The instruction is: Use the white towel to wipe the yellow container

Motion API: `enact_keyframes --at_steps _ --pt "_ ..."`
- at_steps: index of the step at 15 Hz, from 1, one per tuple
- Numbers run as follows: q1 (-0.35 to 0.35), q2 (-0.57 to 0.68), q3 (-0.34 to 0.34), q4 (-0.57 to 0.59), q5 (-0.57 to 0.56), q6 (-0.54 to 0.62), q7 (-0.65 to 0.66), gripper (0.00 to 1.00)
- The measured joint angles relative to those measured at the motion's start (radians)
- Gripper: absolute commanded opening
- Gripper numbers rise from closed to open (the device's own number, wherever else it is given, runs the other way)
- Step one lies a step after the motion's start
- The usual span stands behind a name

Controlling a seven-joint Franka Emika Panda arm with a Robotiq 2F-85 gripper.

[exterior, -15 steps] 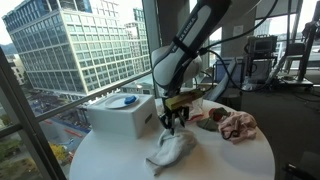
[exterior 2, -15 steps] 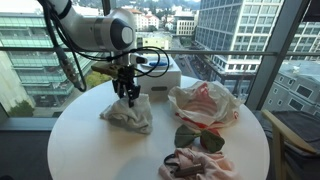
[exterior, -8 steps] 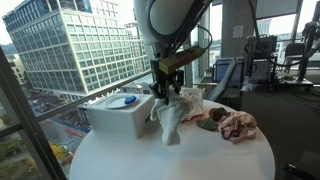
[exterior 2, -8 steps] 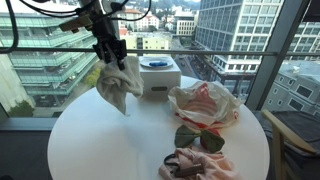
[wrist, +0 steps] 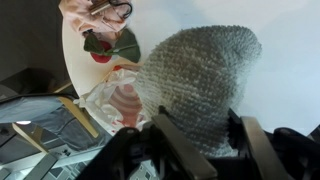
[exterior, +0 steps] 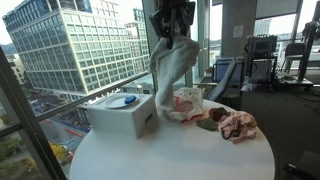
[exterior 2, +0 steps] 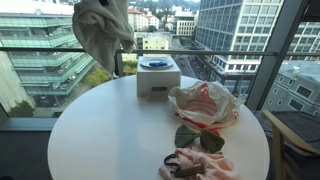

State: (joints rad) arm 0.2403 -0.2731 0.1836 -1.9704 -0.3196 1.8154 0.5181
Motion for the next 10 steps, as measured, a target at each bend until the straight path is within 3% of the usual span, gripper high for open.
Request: enact_keyframes --at_steps 4,7,10 --pt "-0.061 -0.032 -0.003 0.09 0.023 -0.114 -0.097 0.3" --pt "-0.062 -0.028 0.006 0.07 0.104 -0.188 -0.146 0.3" --pt "-0.067 0.018 -0.008 0.025 0.174 -0.182 -0.224 0.3"
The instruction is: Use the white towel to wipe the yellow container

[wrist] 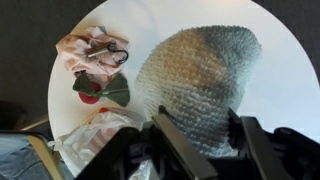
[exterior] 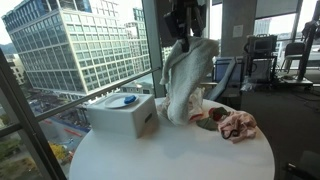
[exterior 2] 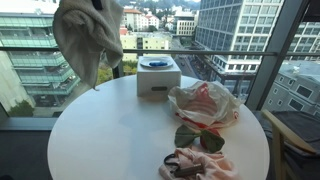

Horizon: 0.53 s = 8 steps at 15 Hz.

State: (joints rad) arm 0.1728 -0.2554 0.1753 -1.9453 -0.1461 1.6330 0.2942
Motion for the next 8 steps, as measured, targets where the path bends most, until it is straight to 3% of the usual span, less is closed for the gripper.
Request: enact_keyframes --at_steps 5,8 --pt "-0.015 0.076 -0.021 -0.026 0.07 0.049 -0.075 0.3" --pt "-0.036 0.127 -0.038 -0.116 0.077 0.246 -0.075 0.3"
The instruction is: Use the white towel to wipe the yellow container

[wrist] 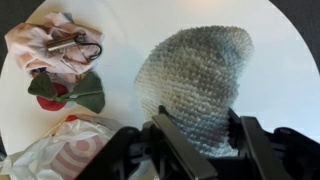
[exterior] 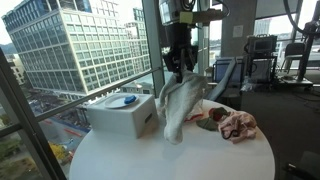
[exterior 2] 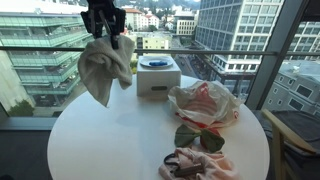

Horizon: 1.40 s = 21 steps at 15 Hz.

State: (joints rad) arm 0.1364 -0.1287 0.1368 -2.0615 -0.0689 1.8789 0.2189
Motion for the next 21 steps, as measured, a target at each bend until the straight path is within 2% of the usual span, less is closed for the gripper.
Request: enact_keyframes --at_steps 7,12,13,14,16,18,21 --pt "-0.026 0.253 -0.029 -0.192 -0.048 0.395 -0.011 0.3" --pt "-0.025 0.414 -0.045 -0.197 -0.075 0.492 -0.011 0.3" --pt "-0.025 0.429 -0.047 -0.196 -0.075 0.5 -0.011 0.35" --pt "-0.024 0.439 -0.048 -0.193 -0.075 0.504 -0.011 0.8" --pt "-0.024 0.449 -0.049 -0.19 -0.075 0.505 -0.011 0.85" --pt "-0.023 0.452 -0.049 -0.188 -0.074 0.505 -0.011 0.99" --pt "-0.023 0.454 -0.049 -0.183 -0.072 0.507 -0.011 1.0"
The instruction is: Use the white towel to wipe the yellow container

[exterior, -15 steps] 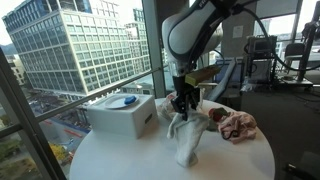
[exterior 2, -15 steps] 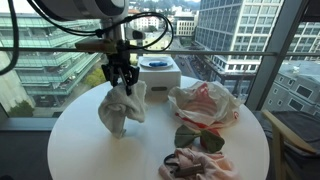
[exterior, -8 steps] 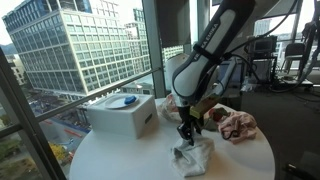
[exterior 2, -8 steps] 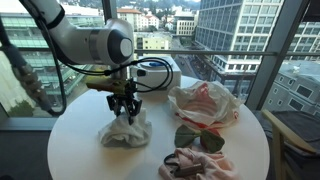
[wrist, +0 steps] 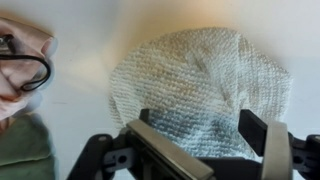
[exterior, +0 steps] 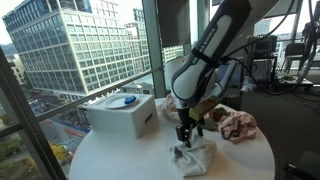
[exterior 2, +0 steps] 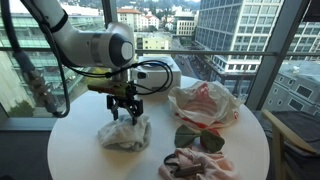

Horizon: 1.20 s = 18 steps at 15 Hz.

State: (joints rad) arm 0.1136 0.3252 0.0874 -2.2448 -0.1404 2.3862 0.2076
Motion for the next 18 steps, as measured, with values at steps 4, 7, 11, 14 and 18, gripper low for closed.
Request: enact_keyframes --at_steps 4,7,11,14,18 --pt "0.001 0.001 0.0 0.004 -0.004 -0.016 -0.064 1.0" --pt "0.015 0.018 0.004 0.012 -0.045 -0.038 -0.139 1.0" --pt "0.103 0.045 -0.022 0.018 -0.287 -0.038 -0.058 1.0" --pt "0.169 0.045 -0.05 0.034 -0.482 -0.039 0.037 1.0" --pt "0.195 0.05 -0.058 0.061 -0.659 -0.039 0.116 1.0"
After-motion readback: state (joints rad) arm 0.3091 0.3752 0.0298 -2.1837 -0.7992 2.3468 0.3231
